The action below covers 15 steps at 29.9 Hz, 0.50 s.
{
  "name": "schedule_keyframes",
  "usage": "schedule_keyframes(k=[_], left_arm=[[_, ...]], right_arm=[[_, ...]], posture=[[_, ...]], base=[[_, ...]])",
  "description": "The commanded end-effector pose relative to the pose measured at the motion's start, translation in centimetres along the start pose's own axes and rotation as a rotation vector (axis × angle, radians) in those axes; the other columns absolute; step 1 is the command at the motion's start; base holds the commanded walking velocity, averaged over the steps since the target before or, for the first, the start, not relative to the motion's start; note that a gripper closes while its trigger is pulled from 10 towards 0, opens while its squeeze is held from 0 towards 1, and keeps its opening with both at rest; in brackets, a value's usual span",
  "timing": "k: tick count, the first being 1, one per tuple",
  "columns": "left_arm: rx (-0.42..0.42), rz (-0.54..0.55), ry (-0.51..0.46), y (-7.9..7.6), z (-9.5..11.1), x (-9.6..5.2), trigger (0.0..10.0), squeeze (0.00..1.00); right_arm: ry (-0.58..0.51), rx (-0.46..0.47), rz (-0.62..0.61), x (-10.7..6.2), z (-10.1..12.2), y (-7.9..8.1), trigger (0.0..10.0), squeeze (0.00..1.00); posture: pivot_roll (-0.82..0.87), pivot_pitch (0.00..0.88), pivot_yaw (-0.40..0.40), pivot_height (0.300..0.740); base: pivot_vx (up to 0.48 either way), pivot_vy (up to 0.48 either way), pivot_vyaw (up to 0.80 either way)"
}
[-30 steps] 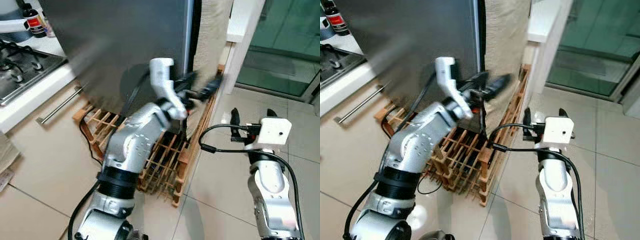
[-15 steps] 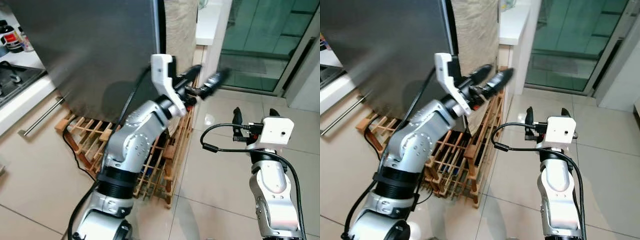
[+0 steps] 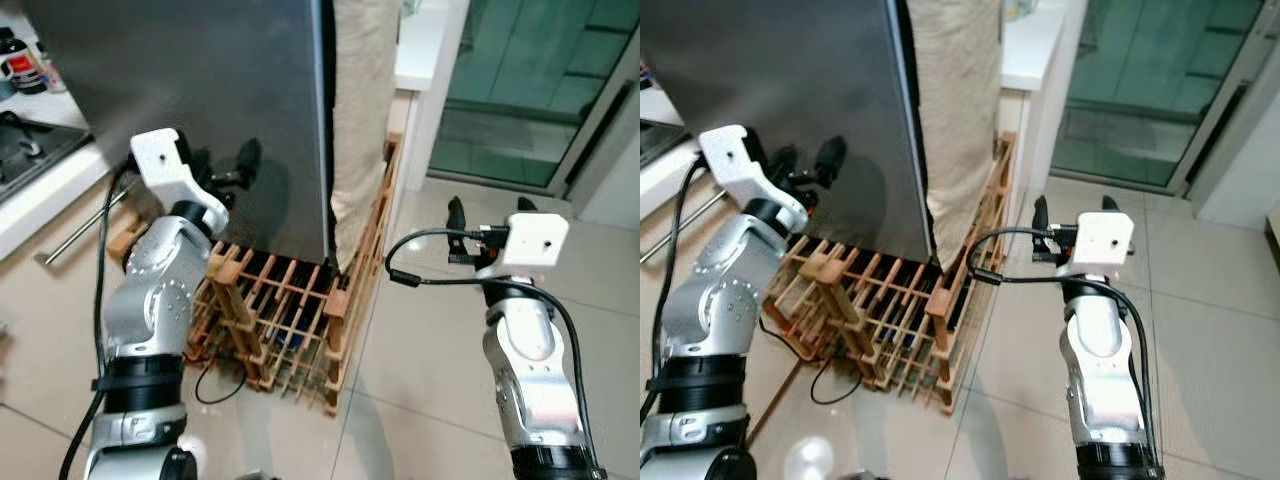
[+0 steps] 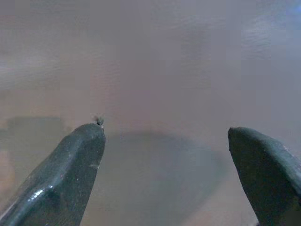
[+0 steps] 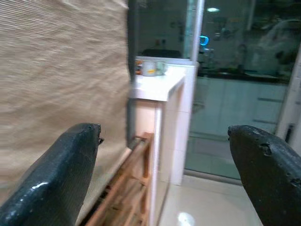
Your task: Restocking fridge
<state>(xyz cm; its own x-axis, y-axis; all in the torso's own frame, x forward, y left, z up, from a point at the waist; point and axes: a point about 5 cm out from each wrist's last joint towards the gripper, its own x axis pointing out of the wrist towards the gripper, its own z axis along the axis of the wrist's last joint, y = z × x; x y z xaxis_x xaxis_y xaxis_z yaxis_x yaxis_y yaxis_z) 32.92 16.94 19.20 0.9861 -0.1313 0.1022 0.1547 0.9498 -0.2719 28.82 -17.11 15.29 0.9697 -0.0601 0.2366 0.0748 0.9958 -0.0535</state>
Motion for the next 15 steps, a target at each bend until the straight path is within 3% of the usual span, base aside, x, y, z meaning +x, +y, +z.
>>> schedule_keyframes(k=[1, 4, 9, 11, 15], left_arm=[[0.059, -0.013, -0.003, -0.6, 0.0, -0.3, 10.0, 0.00], [0.092, -0.011, -0.027, -0.9, 0.0, -0.5, 10.0, 0.00], [0.074, 0.014, -0.040, -0.8, 0.0, -0.5, 10.0, 0.00], [0.063, 0.033, -0.042, -0.6, 0.1, -0.5, 10.0, 0.00], [0.081, 0.051, -0.040, -0.9, -0.1, -0.4, 10.0, 0.00]], right_arm=[[0.006, 0.008, 0.002, 0.1, -0.1, 0.1, 10.0, 0.00], [0.018, 0.010, 0.004, -0.3, -0.5, 0.1, 10.0, 0.00], [0.047, 0.049, 0.012, -0.7, -1.2, 0.6, 10.0, 0.00], [0.056, 0.038, 0.022, -0.7, -1.4, 1.0, 10.0, 0.00], [0.048, 0.053, 0.015, -0.5, -1.2, 1.2, 10.0, 0.00]], posture=[[-0.02, 0.000, 0.054, 0.740], [-0.02, 0.000, 0.057, 0.740], [-0.01, 0.000, 0.062, 0.740], [-0.01, 0.000, 0.064, 0.740], [0.00, 0.000, 0.063, 0.740]], base=[[0.000, 0.000, 0.00], [0.000, 0.000, 0.00], [0.000, 0.000, 0.00], [0.302, -0.369, 0.00], [0.315, -0.358, 0.70]])
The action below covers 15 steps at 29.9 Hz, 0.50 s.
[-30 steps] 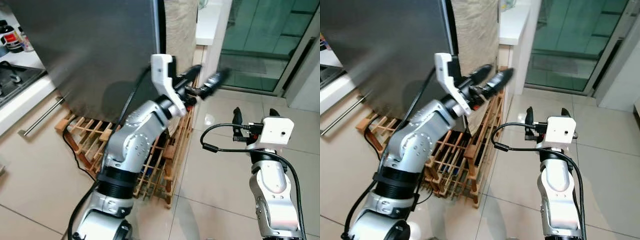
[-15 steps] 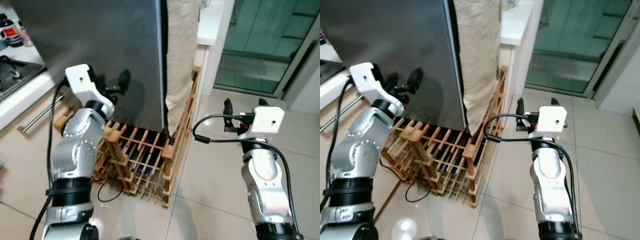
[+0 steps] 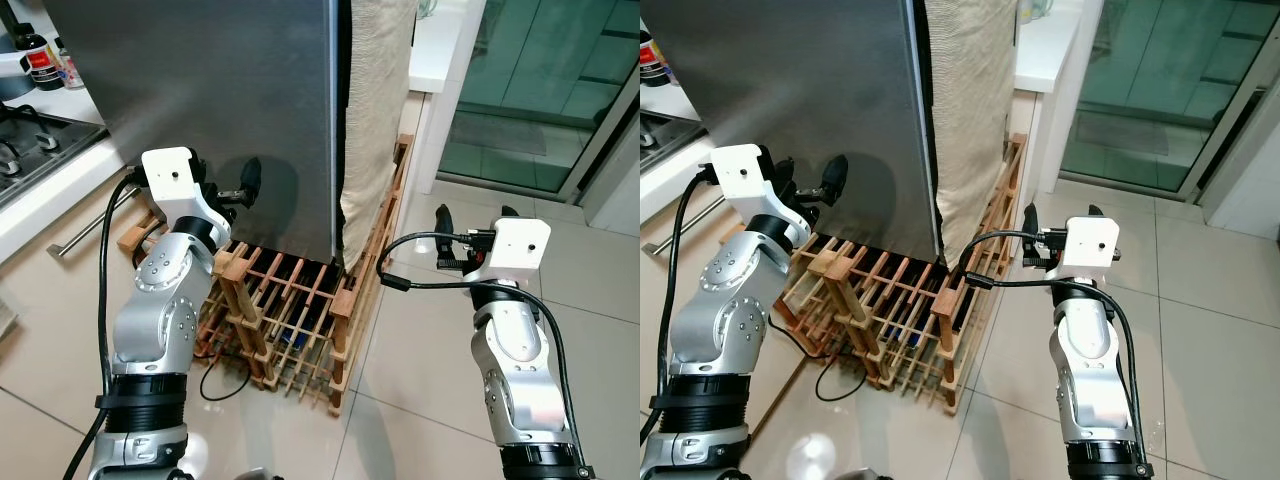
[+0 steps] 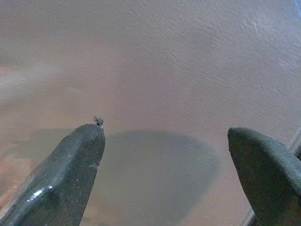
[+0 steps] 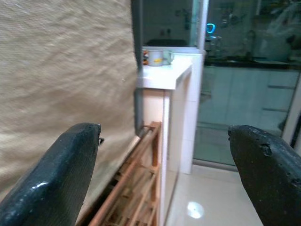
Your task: Restocking fridge
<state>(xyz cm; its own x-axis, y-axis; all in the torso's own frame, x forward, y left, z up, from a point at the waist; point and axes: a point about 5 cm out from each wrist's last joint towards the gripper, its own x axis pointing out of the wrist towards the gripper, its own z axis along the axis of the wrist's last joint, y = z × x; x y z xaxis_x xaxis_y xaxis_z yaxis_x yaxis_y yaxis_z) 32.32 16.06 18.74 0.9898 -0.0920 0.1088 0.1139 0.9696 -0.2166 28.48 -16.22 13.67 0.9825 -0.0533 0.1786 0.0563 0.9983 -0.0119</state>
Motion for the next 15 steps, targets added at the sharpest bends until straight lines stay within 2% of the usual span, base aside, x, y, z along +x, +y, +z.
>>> schedule_keyframes(k=[1, 6, 15], left_arm=[[0.028, 0.018, -0.027, -0.1, 0.6, 0.1, 10.0, 0.00], [0.015, 0.040, -0.045, -0.2, 0.7, -0.3, 10.0, 0.00], [-0.021, -0.007, -0.105, -0.9, 1.3, -1.1, 10.0, 0.00]], right_arm=[[-0.010, 0.008, 0.007, 0.3, 0.2, 0.3, 10.0, 0.00], [-0.007, 0.000, 0.020, 0.5, 0.1, 0.4, 10.0, 0.00], [-0.013, -0.017, 0.028, 0.6, 0.3, 0.2, 10.0, 0.00]], posture=[[0.00, 0.000, 0.062, 0.740], [0.01, 0.000, 0.053, 0.740], [0.00, 0.000, 0.037, 0.740]], base=[[0.315, -0.360, 0.69], [0.316, -0.356, 0.69], [0.317, -0.357, 0.63]])
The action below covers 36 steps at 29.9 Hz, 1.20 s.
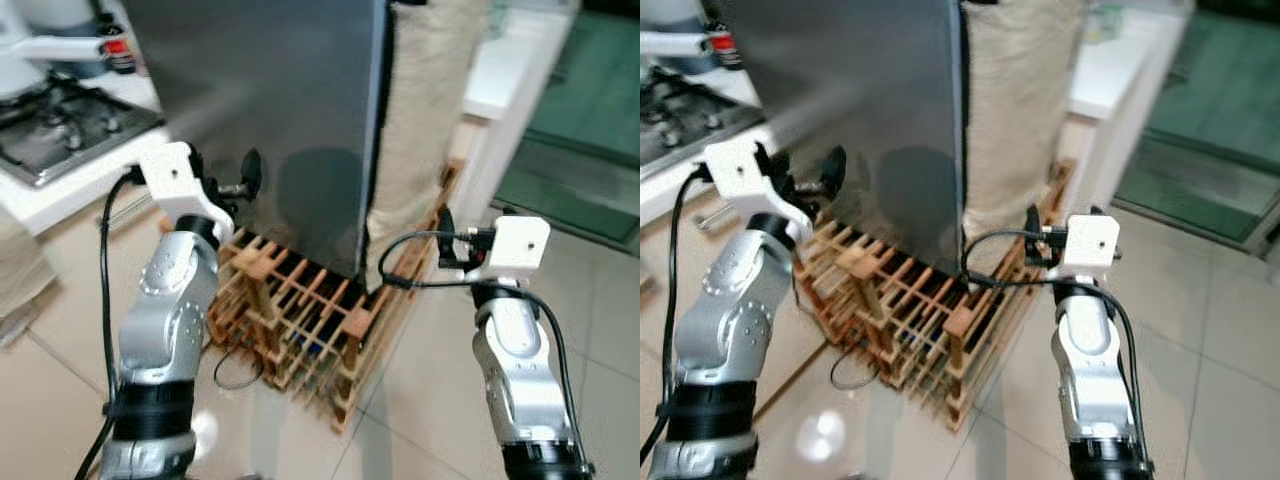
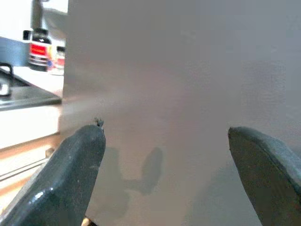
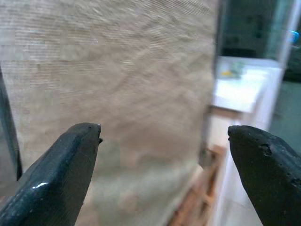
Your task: Restocking fridge
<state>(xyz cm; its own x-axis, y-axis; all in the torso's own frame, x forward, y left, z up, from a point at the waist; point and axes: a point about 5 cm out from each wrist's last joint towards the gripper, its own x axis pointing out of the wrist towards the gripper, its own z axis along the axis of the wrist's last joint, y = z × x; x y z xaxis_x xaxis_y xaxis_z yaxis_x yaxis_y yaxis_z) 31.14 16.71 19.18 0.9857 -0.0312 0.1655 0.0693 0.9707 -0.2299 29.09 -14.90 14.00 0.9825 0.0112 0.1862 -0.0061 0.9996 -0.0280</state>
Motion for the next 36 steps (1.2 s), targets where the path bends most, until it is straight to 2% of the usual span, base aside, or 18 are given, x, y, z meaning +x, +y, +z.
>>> schedule_keyframes(k=[1, 9, 10, 11, 12, 14, 15, 18, 21, 22, 24, 25, 26, 27, 31, 33, 36], left_arm=[[-0.015, -0.059, -0.046, -1.4, 0.7, 0.0, 10.0, 0.00], [-0.024, -0.094, -0.039, -2.1, 0.6, 0.4, 10.0, 0.00], [0.005, -0.140, 0.003, -2.7, -0.1, 0.6, 10.0, 0.00], [0.005, -0.140, 0.003, -2.7, -0.1, 0.6, 10.0, 0.00], [0.045, -0.190, 0.062, -3.4, -1.0, 0.7, 10.0, 0.00], [0.061, -0.252, 0.142, -4.2, -2.1, 0.8, 10.0, 0.00], [0.061, -0.252, 0.142, -4.2, -2.1, 0.8, 10.0, 0.00], [0.084, -0.326, 0.222, -4.9, -3.3, 0.6, 10.0, 0.00], [0.044, -0.362, 0.236, -5.2, -2.9, 0.4, 10.0, 0.00], [0.067, -0.454, 0.265, -5.8, -2.9, -0.2, 10.0, 0.00], [0.062, -0.536, 0.299, -6.4, -3.0, -0.8, 10.0, 0.00], [0.062, -0.536, 0.299, -6.4, -3.0, -0.8, 10.0, 0.00], [0.044, -0.599, 0.297, -7.0, -2.6, -1.2, 10.0, 0.00], [0.033, -0.617, 0.293, -7.2, -2.5, -1.3, 10.0, 0.00], [0.020, -0.653, 0.261, -7.9, -1.8, -1.3, 10.0, 0.00], [-0.007, -0.674, 0.219, -8.7, -0.6, -1.2, 10.0, 0.00], [-0.010, -0.653, 0.204, -8.9, -0.4, -0.8, 10.0, 0.00]], right_arm=[[0.002, -0.019, -0.042, 0.0, 0.0, -1.3, 10.0, 0.00], [0.009, -0.057, -0.051, 0.3, -0.2, -1.4, 10.0, 0.00], [0.010, -0.054, -0.069, 0.2, -0.2, -1.6, 10.0, 0.00], [0.010, -0.054, -0.069, 0.2, -0.2, -1.6, 10.0, 0.00], [0.017, -0.046, -0.089, 0.2, -0.3, -1.9, 10.0, 0.00], [0.014, -0.054, -0.098, 0.2, -0.1, -2.2, 10.0, 0.00], [0.014, -0.054, -0.098, 0.2, -0.1, -2.2, 10.0, 0.00], [0.018, -0.064, -0.108, 0.1, -0.3, -2.6, 10.0, 0.00], [0.014, -0.075, -0.104, 0.3, -0.1, -2.7, 10.0, 0.00], [-0.002, -0.098, -0.091, 0.4, 0.4, -2.9, 10.0, 0.00], [-0.007, -0.104, -0.091, 0.4, 0.7, -3.2, 10.0, 0.00], [-0.007, -0.104, -0.091, 0.4, 0.7, -3.2, 10.0, 0.00], [-0.012, -0.110, -0.091, 0.4, 0.9, -3.3, 10.0, 0.00], [-0.015, -0.111, -0.090, 0.4, 1.0, -3.4, 10.0, 0.00], [-0.001, -0.123, -0.098, 0.1, 1.0, -3.7, 10.0, 0.00], [0.039, -0.123, -0.053, -1.6, 0.5, -3.7, 10.0, 0.00], [0.067, -0.124, -0.044, -2.5, -0.3, -3.9, 10.0, 0.00]], posture=[[0.00, 0.000, 0.034, 0.740], [-0.01, 0.000, 0.049, 0.740], [-0.02, 0.000, 0.055, 0.740], [-0.02, 0.000, 0.055, 0.740], [-0.03, 0.000, 0.062, 0.740], [-0.05, 0.000, 0.059, 0.740], [-0.05, 0.000, 0.059, 0.740], [-0.05, 0.000, 0.054, 0.740], [-0.07, 0.000, 0.057, 0.740], [-0.07, 0.000, 0.049, 0.740], [-0.07, 0.000, 0.038, 0.740], [-0.07, 0.000, 0.038, 0.740], [-0.06, 0.000, 0.031, 0.740], [-0.06, 0.000, 0.029, 0.740], [-0.04, 0.000, 0.015, 0.740], [-0.05, 0.000, 0.022, 0.740], [-0.05, 0.000, 0.025, 0.740]], base=[[0.000, 0.000, 0.00], [0.000, 0.000, 0.72], [0.000, 0.000, 0.78], [0.000, 0.000, 0.78], [0.000, 0.000, 0.51], [0.000, 0.000, 0.00], [0.000, 0.000, 0.00], [0.000, 0.000, 0.00], [0.000, 0.000, 0.00], [0.000, 0.000, 0.00], [0.000, 0.000, 0.00], [0.000, 0.000, 0.00], [0.000, 0.000, 0.00], [0.000, 0.000, 0.00], [0.000, 0.000, 0.00], [0.000, 0.000, 0.00], [0.000, 0.000, 0.00]])
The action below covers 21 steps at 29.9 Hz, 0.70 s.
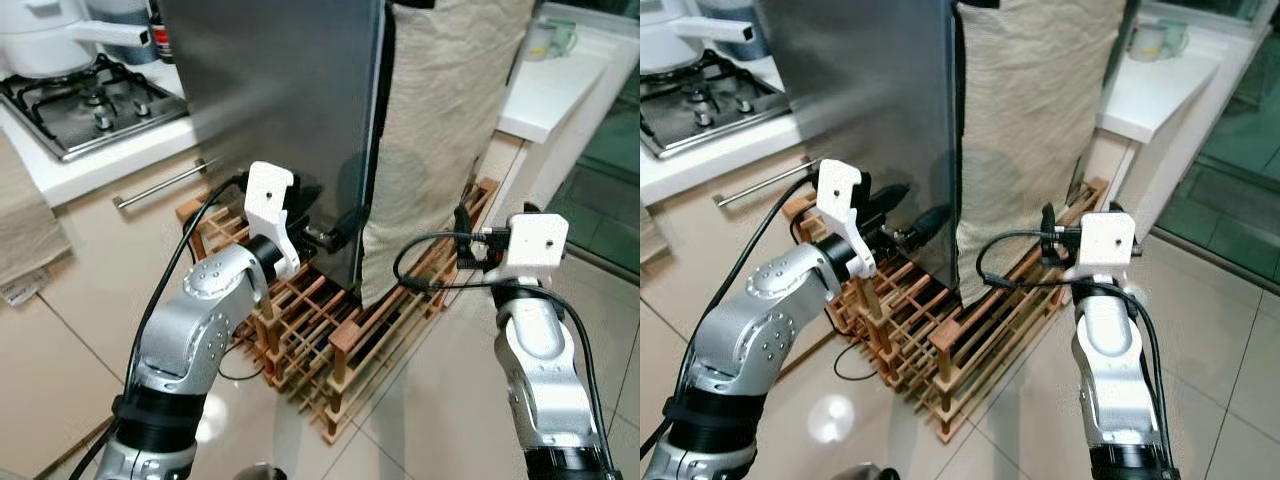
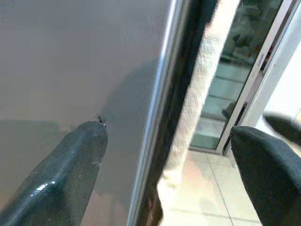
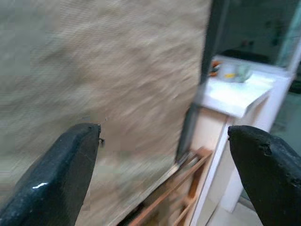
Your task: Restocking fridge
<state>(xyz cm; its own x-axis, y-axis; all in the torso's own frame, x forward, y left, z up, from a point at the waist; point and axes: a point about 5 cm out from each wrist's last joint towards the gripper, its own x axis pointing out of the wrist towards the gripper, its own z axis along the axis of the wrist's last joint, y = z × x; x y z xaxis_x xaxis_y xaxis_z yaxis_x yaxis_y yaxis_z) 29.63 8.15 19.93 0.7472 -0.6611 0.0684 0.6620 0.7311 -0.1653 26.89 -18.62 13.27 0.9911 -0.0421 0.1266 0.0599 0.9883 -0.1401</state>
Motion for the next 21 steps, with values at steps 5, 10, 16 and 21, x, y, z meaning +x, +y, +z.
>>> schedule_keyframes(k=[5, 10, 16, 21], left_arm=[[-0.010, 0.066, -0.097, 0.6, 1.6, 1.2, 10.0, 0.00], [-0.028, -0.001, -0.100, -0.4, 1.7, 1.5, 10.0, 0.00], [-0.040, -0.060, -0.091, -1.2, 1.5, 1.7, 10.0, 0.00], [-0.040, -0.087, -0.089, -1.8, 1.4, 1.9, 10.0, 0.00]], right_arm=[[0.032, 0.004, -0.028, -0.6, -0.6, -0.7, 10.0, 0.00], [0.050, 0.002, -0.036, -1.0, -0.6, -1.1, 10.0, 0.00], [0.090, 0.023, -0.012, -1.5, -1.2, -1.2, 10.0, 0.00], [0.153, -0.003, -0.024, -2.3, -2.5, -2.0, 10.0, 0.00]], posture=[[-0.07, 0.000, 0.038, 0.740], [-0.09, 0.000, 0.043, 0.740], [-0.10, 0.000, 0.042, 0.740], [-0.10, 0.000, 0.043, 0.740]], base=[[0.000, 0.000, 0.00], [0.000, 0.000, 0.00], [0.000, 0.000, 0.00], [0.000, 0.000, 0.00]])
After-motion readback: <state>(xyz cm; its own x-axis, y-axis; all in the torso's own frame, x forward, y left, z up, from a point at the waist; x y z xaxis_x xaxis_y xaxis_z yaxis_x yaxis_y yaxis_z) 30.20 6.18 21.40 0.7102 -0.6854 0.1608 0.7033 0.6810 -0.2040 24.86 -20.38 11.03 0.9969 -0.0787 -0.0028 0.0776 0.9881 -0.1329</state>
